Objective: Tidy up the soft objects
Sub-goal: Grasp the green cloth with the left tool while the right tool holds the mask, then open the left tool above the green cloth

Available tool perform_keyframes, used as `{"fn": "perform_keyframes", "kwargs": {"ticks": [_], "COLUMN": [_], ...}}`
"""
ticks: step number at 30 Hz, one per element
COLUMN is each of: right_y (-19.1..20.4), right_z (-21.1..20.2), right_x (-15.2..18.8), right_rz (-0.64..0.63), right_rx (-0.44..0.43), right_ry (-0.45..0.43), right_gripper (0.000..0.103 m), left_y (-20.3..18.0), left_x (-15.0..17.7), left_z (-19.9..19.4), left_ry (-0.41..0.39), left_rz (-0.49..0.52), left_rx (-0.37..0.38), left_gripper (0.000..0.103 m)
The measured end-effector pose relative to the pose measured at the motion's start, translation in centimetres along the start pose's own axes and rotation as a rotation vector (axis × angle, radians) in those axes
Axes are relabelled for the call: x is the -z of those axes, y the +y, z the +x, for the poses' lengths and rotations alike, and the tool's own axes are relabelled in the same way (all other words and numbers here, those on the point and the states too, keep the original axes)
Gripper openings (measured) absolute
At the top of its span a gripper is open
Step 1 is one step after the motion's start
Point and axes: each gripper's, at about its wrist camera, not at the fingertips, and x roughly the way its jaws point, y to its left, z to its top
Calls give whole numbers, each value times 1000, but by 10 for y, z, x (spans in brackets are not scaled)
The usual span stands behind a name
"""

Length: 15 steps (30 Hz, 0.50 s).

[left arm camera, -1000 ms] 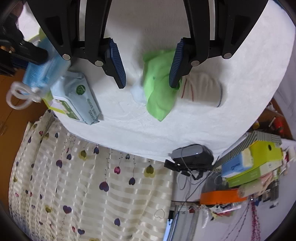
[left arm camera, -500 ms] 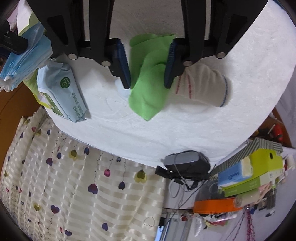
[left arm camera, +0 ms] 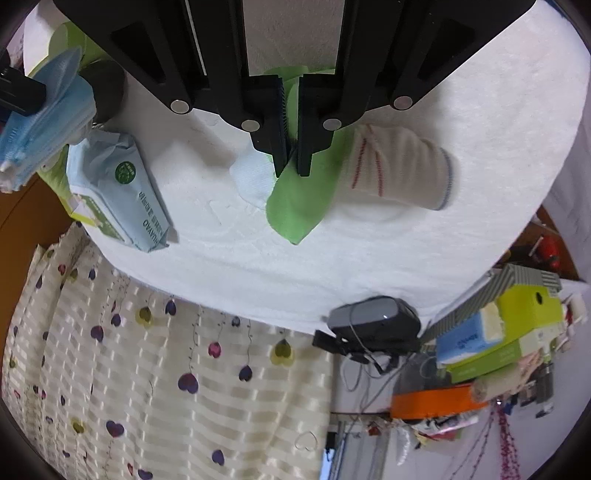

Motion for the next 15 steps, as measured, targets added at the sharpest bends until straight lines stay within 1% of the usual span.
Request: {"fn": "perform_keyframes", "kwargs": {"ticks": [3, 7, 12, 15], "right_y": [0, 1, 4, 3], "right_z": [-3, -8, -17, -22], "right_x": [0, 1, 3, 5], "right_rz": [3, 9, 5, 7], "right_rx": [2, -3, -1, 3], "right_ry": [-9, -20, -29, -33], "right_gripper": [13, 13, 13, 13], "left_y": [1, -2, -5, -10], "left_x": [0, 2, 12, 29], "left_z": [-18, -38, -58, -69], "left_ry": [-35, -60, -61, -39], "left_rz": [-3, -1, -8, 7], "left_rx": [1, 29, 77, 126], "left_gripper": [5, 5, 5, 5]}}
